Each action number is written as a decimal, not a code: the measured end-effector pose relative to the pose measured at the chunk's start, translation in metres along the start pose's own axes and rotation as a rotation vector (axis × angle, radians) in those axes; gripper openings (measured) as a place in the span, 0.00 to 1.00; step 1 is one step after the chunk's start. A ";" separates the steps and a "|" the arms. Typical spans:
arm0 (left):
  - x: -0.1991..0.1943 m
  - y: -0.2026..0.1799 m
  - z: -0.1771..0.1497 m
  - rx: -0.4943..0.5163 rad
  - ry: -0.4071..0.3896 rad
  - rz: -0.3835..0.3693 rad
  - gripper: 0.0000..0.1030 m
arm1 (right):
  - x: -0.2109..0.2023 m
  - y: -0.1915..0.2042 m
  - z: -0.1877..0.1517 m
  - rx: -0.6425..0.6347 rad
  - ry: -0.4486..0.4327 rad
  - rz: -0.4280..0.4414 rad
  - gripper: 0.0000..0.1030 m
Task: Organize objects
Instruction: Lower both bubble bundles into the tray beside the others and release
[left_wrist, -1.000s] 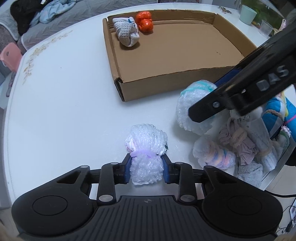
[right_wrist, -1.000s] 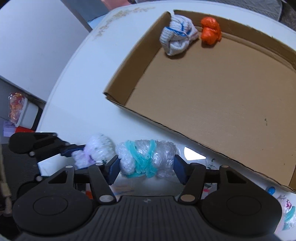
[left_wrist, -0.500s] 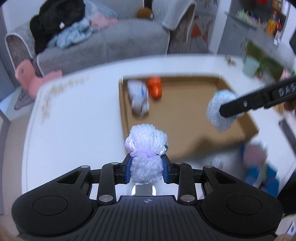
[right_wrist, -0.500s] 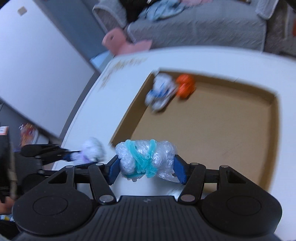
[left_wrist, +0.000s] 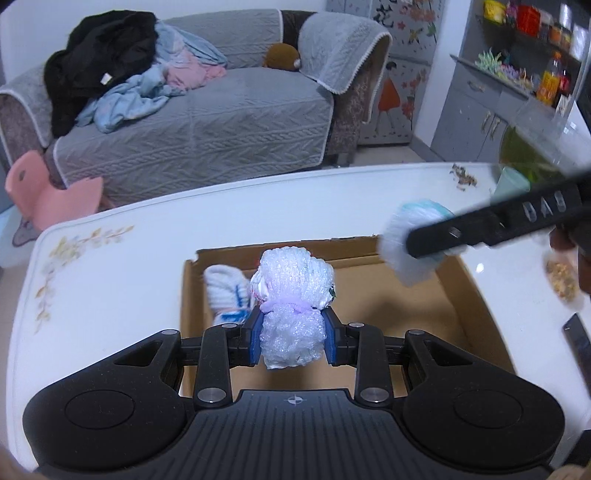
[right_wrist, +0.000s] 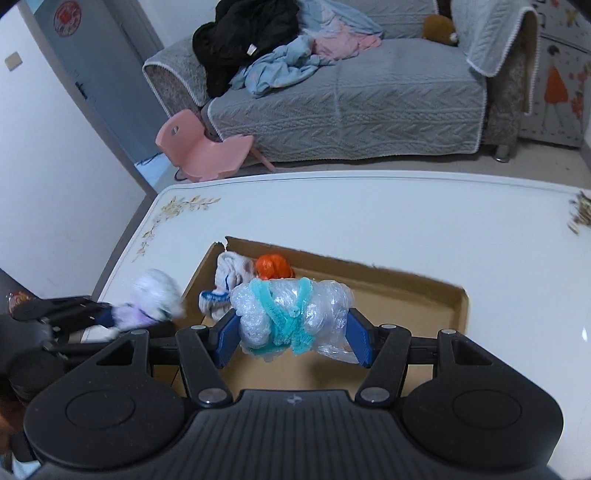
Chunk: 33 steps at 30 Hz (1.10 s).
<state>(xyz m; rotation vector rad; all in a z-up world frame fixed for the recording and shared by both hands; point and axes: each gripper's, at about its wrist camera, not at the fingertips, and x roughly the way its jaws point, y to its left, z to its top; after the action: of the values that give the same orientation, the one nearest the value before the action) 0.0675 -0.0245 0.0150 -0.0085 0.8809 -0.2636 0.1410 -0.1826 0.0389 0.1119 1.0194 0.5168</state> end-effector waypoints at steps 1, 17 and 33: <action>0.008 -0.001 0.000 -0.004 0.010 -0.003 0.36 | 0.008 0.000 0.004 -0.003 0.011 -0.001 0.55; 0.082 0.001 -0.020 -0.025 0.092 0.000 0.37 | 0.087 -0.011 0.022 -0.029 0.135 -0.045 0.55; 0.093 -0.007 -0.023 -0.015 0.100 0.040 0.38 | 0.094 -0.020 0.015 0.004 0.204 -0.020 0.57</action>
<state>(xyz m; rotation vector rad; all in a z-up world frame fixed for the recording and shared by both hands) 0.1046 -0.0510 -0.0697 0.0085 0.9815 -0.2215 0.1995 -0.1544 -0.0338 0.0529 1.2194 0.5157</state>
